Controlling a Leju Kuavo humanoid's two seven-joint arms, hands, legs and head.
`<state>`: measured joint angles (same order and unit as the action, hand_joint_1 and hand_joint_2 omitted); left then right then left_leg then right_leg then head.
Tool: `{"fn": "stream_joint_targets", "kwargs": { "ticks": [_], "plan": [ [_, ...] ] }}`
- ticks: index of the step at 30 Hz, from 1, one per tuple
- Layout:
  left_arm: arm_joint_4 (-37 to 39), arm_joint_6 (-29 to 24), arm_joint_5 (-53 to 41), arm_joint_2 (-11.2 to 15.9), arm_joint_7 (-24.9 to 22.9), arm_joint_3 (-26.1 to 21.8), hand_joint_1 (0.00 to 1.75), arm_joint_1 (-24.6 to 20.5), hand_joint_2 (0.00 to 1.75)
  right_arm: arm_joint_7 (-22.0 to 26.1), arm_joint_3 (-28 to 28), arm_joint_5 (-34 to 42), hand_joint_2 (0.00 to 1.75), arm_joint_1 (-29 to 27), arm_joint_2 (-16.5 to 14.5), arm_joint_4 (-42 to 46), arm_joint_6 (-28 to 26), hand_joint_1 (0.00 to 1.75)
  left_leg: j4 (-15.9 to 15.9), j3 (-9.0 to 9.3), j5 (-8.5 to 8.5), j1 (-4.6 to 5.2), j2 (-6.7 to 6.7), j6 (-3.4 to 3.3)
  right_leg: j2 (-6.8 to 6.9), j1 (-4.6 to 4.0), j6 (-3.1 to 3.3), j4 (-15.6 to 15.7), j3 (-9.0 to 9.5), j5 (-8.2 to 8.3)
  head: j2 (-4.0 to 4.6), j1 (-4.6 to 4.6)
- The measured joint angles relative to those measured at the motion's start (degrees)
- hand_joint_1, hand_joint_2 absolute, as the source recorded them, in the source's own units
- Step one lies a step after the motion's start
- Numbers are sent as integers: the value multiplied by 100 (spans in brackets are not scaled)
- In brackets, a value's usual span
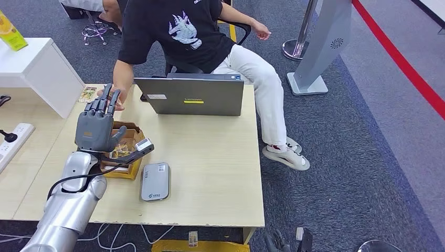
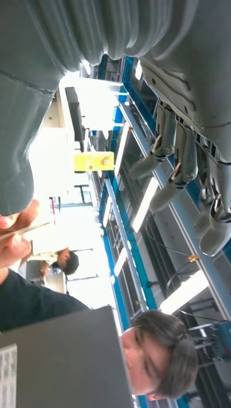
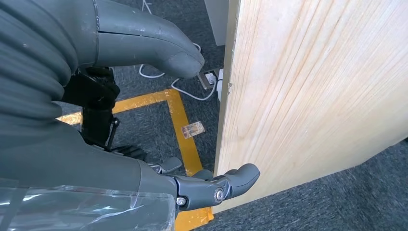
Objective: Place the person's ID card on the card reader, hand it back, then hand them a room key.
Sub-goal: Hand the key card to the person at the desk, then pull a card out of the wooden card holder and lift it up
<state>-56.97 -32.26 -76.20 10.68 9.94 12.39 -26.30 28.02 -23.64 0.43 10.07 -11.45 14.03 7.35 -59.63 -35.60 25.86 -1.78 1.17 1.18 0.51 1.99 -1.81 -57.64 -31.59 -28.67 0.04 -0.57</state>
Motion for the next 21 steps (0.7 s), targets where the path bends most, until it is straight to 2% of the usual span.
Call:
{"fn": "stream_joint_targets", "kwargs": {
  "ticks": [6, 9, 14, 17, 21],
  "plan": [
    [-395, -17, 22, -29, 69, 0, 0, 233, 175, 34, -65, 22, 175, -16, 0, 0, 2, 0, 1, 1, 0, 0, 0, 0, 0, -1, 0, -1, 1, 0, 0, -1],
    [-780, -37, 85, -41, 125, 0, 0, 528, 175, 87, -106, 59, 175, -35, 1, 0, 14, 0, 1, 1, 0, 0, 1, 0, -1, 0, 0, -1, 1, 0, 0, 0],
    [-1757, 145, 381, 23, 391, 0, 0, 1282, 175, 219, -229, 155, 175, -111, 8, 0, 99, 0, 2, -1, 11, 1, 3, -1, -3, 0, -1, 1, 1, -5, 0, 1],
    [-2411, 472, 429, 217, 586, 0, 0, 1889, 175, 302, -329, 216, 175, -175, 25, 0, 169, 0, 3, -1, 16, 0, 9, -1, -6, 0, 2, 1, -3, -10, 0, -1],
    [-3056, 570, 322, 480, 635, 0, 0, 2571, 175, 339, -427, 242, 175, -236, 57, 0, 204, 0, 4, -2, 16, -1, 6, -1, -2, -1, 7, 1, -6, -15, 0, -1]
  ]
}}
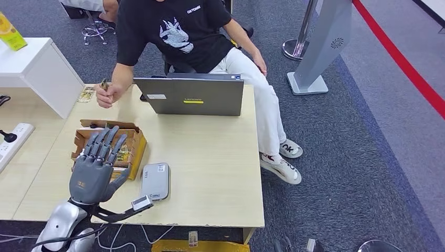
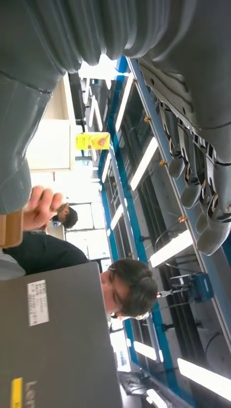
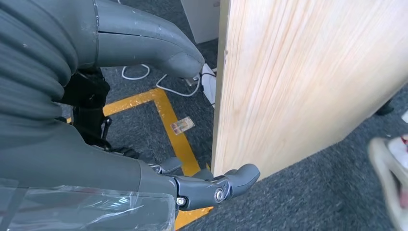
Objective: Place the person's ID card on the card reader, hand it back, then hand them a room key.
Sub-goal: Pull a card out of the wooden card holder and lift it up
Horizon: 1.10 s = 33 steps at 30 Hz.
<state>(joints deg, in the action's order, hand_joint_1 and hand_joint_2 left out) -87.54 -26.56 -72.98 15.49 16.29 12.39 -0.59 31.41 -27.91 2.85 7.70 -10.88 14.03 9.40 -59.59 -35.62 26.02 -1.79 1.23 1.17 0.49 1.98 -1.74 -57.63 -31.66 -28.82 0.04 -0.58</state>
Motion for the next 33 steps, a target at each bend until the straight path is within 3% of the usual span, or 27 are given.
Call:
{"fn": "stream_joint_targets", "kwargs": {
  "ticks": [5, 10, 14, 22, 33],
  "plan": [
    [-612, 67, -268, 340, -312, -74, 0, 663, 175, 85, -119, 70, 175, -39, 13, 0, 46, 0, 4, 8, 3, -1, 14, 4, -15, -1, 1, -1, 7, 1, -1, 1],
    [-1167, 202, -150, 801, -522, -511, 0, 1532, 175, 146, -227, 69, 175, -120, 36, -2, 99, 0, 4, 7, 5, -1, 11, 6, -10, -1, 5, -1, 4, -4, 0, 0],
    [-1226, 196, -17, 893, -463, -936, 0, 1766, 175, 119, -254, 13, 175, -122, 37, -2, 116, 0, 4, 7, 4, -2, 9, 6, -5, -2, 6, -1, 5, -5, 0, 1],
    [-785, 332, -82, 881, -195, -1515, 0, 1553, 175, 24, -260, -135, 175, -105, 36, -2, 118, 0, 4, 9, 0, -2, 4, 2, -1, -2, 4, -1, 10, -2, 0, 2],
    [684, 99, -239, 709, -54, -1580, 0, 550, 175, -115, -256, -309, 175, -4, 9, -2, 115, 0, 3, 9, -2, -2, -2, 2, 0, -2, 3, -1, 12, 0, 0, 1]
  ]
}}
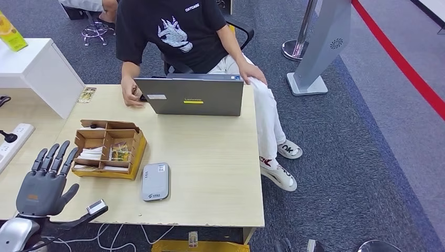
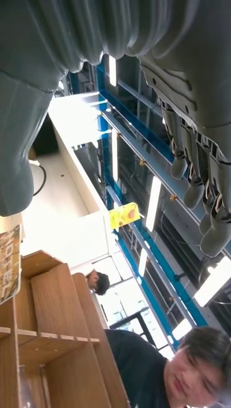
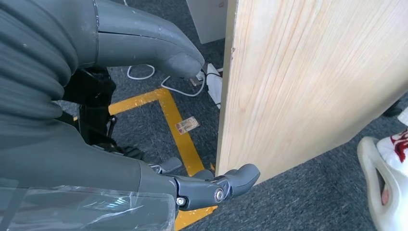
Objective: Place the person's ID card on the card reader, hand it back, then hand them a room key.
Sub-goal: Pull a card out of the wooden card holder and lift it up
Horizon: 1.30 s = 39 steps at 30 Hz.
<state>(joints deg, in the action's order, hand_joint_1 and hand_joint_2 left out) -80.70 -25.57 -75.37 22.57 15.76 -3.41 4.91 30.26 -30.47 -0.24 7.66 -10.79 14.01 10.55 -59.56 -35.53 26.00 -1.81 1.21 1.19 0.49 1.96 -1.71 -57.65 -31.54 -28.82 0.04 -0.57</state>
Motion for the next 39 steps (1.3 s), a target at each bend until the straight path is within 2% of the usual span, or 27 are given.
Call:
{"fn": "stream_joint_targets", "kwargs": {
  "ticks": [8, 16, 24, 39],
  "plan": [
    [447, -34, -31, -109, 8, 1, 0, -267, 175, -20, 6, -36, 175, 18, -8, 0, -2, 0, -1, -1, 1, 1, 0, 0, 0, 1, 0, 1, -5, -1, 0, -1],
    [1405, -33, -144, -251, 5, 27, 0, -916, 175, -113, 46, -149, 175, 80, -55, 0, 5, 0, -1, 1, -5, 0, 1, 5, -1, 0, 0, 0, -3, 3, 0, 0],
    [2261, -39, -41, -340, 38, 121, 0, -1382, 175, -167, 70, -220, 175, 124, -99, 0, 26, 0, -1, -1, -4, 0, 2, 6, -3, 0, 0, 0, -5, 3, 0, 0],
    [2993, -68, 63, -347, 33, 122, 0, -1736, 175, -191, 152, -240, 175, 133, -102, -2, 31, 0, -1, -1, -4, 0, 2, 6, -3, 0, 0, 0, -5, 3, 0, 0]
  ]
}}
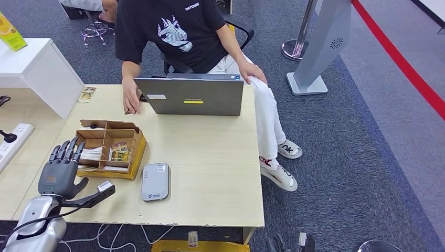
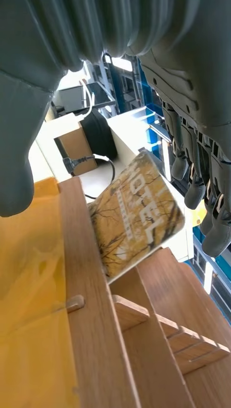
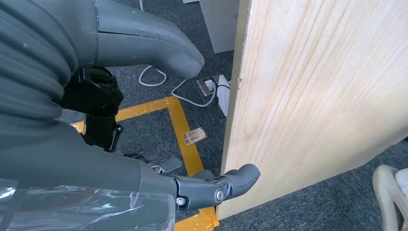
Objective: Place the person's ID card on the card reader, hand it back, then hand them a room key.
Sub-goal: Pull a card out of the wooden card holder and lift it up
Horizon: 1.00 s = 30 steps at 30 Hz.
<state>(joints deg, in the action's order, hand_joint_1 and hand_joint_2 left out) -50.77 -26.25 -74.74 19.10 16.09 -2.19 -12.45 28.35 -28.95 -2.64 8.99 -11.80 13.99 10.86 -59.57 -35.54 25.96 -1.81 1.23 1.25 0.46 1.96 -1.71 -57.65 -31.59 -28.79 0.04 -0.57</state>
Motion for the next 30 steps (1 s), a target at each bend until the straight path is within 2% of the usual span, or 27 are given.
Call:
{"fn": "stream_joint_targets", "kwargs": {
  "ticks": [15, 30],
  "plan": [
    [139, -128, 342, -1, 244, 0, 0, 43, 175, 5, 1, -22, 175, 0, 0, 0, -8, 0, 0, 0, 0, 0, 0, 0, 0, 0, 0, 0, 0, 0, 0, 0],
    [-422, -90, 388, -16, 297, 0, 0, 354, 175, 16, -1, 4, 175, -1, 0, -4, -17, 0, 0, 0, 0, 0, 0, 0, 0, 0, 0, 0, 0, 0, 0, 0]
  ]
}}
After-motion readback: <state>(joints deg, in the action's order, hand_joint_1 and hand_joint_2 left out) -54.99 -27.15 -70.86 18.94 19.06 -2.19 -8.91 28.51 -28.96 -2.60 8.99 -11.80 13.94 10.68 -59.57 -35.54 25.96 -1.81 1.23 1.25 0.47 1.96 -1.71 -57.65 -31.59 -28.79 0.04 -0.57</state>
